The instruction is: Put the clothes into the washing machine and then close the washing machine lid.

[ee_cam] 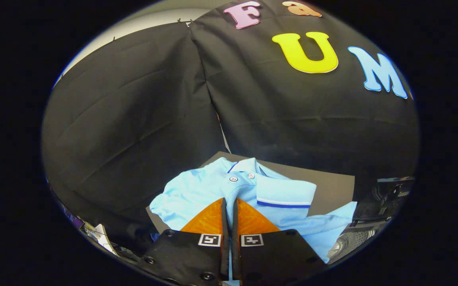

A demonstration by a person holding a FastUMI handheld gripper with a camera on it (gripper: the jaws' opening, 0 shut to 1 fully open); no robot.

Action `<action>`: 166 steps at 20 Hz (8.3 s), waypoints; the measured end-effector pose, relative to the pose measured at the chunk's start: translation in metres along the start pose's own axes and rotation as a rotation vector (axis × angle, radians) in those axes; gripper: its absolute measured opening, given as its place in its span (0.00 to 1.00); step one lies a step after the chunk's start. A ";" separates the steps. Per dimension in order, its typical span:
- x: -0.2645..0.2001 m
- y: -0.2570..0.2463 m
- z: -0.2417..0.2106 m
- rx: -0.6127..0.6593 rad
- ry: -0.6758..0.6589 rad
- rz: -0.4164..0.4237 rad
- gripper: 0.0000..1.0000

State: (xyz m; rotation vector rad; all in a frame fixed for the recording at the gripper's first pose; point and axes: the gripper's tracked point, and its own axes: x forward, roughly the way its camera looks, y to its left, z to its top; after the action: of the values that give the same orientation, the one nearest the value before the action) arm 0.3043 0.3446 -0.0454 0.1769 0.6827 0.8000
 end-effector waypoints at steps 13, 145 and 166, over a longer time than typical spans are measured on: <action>-0.122 -0.052 0.039 0.026 -0.223 -0.067 0.04; -0.142 -0.421 -0.018 -0.047 -0.441 -0.705 0.97; -0.188 -0.367 -0.085 -0.048 -0.428 -0.724 0.97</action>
State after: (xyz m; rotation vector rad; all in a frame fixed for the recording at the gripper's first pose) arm 0.3792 -0.0528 -0.1622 0.0439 0.2787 0.0708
